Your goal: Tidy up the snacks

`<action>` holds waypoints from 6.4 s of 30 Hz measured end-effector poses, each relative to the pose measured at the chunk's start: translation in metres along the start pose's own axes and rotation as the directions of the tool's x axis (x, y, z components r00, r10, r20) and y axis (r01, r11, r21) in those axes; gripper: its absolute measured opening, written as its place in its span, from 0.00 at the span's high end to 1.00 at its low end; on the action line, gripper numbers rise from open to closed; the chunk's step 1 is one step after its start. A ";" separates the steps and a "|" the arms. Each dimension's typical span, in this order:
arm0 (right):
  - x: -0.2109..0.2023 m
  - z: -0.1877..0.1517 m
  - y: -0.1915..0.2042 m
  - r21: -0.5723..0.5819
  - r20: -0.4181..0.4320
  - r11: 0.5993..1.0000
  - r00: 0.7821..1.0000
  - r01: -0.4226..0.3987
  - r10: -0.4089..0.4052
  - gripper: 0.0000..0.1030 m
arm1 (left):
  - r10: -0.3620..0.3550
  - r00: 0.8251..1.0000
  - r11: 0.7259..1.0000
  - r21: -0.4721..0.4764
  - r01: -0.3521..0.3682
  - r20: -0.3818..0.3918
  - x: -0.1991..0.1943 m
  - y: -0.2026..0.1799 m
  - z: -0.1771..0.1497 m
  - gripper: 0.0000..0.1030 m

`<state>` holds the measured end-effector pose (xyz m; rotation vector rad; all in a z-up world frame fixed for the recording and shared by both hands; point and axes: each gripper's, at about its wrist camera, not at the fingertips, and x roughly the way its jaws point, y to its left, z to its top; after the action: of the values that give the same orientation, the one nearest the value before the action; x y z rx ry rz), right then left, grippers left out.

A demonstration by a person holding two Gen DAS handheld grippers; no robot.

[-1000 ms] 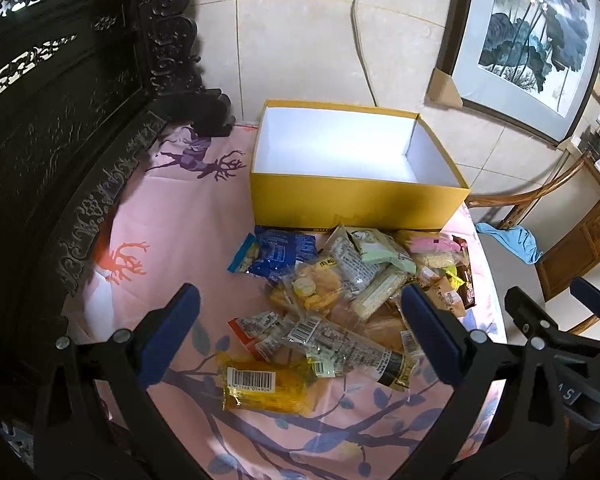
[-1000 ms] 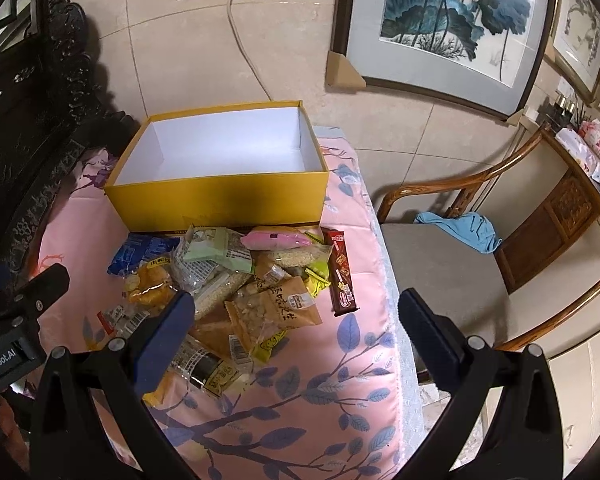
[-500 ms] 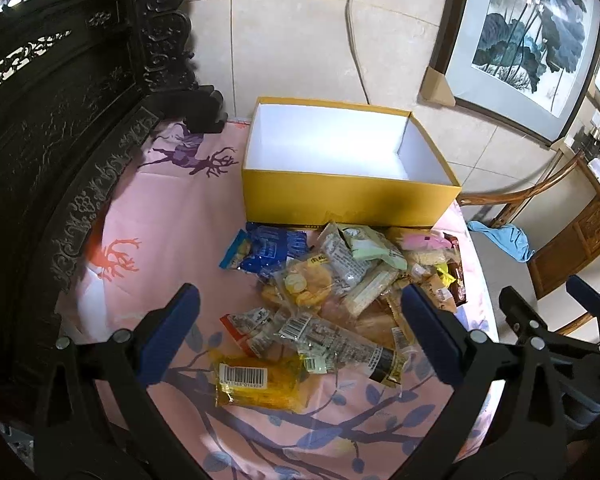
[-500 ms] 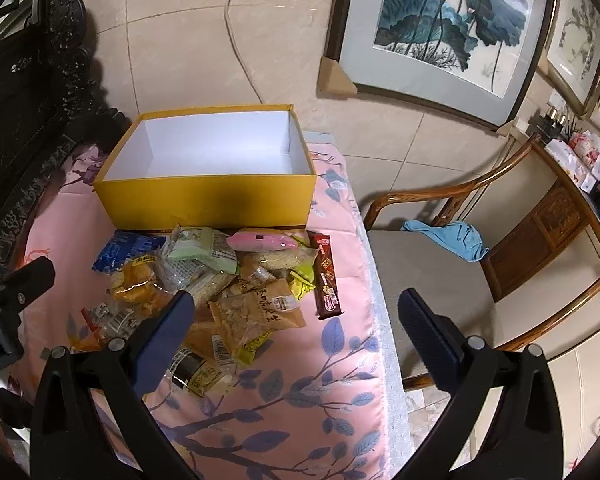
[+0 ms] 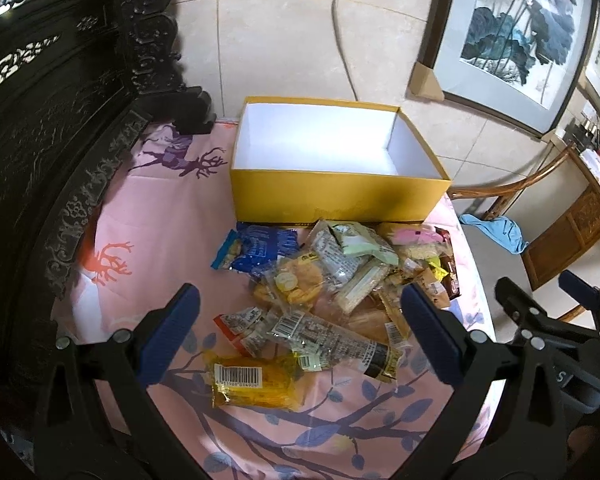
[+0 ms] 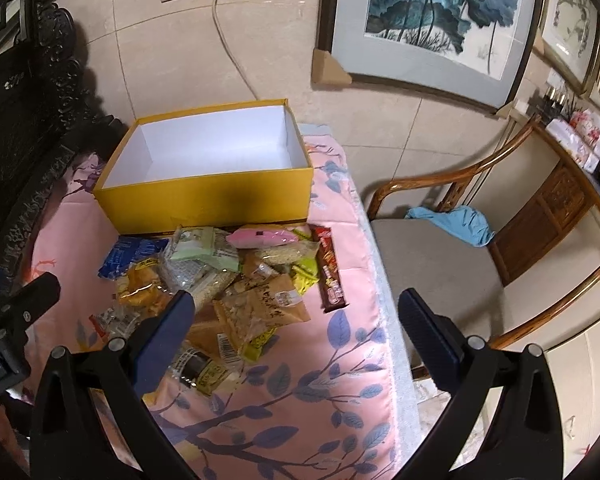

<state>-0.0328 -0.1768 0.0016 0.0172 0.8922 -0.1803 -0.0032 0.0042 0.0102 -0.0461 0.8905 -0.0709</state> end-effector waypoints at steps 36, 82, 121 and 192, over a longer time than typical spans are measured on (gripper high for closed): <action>0.006 -0.004 0.003 -0.003 -0.012 1.000 1.000 -0.023 0.023 0.01 | 0.009 1.000 0.999 0.036 -0.009 0.005 0.001 0.003 0.000 0.02; 0.068 -0.052 0.014 -0.199 -0.304 0.877 0.878 -0.438 0.369 0.70 | 0.003 0.995 0.896 0.443 0.040 -0.097 0.132 0.025 -0.138 0.19; 0.124 0.205 -0.004 -0.110 0.102 0.958 0.956 -0.264 0.275 0.01 | 0.023 0.992 0.997 0.070 -0.032 0.126 0.149 0.028 0.191 0.02; 0.118 0.227 -0.022 0.071 0.113 0.840 0.841 -0.538 0.529 0.76 | -0.178 0.983 0.984 -0.014 0.179 0.049 0.133 0.064 0.183 0.50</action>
<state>0.2117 -0.2369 0.0539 0.3492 0.7566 0.2993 0.2251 0.0590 0.0179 -0.1443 0.8378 -0.2287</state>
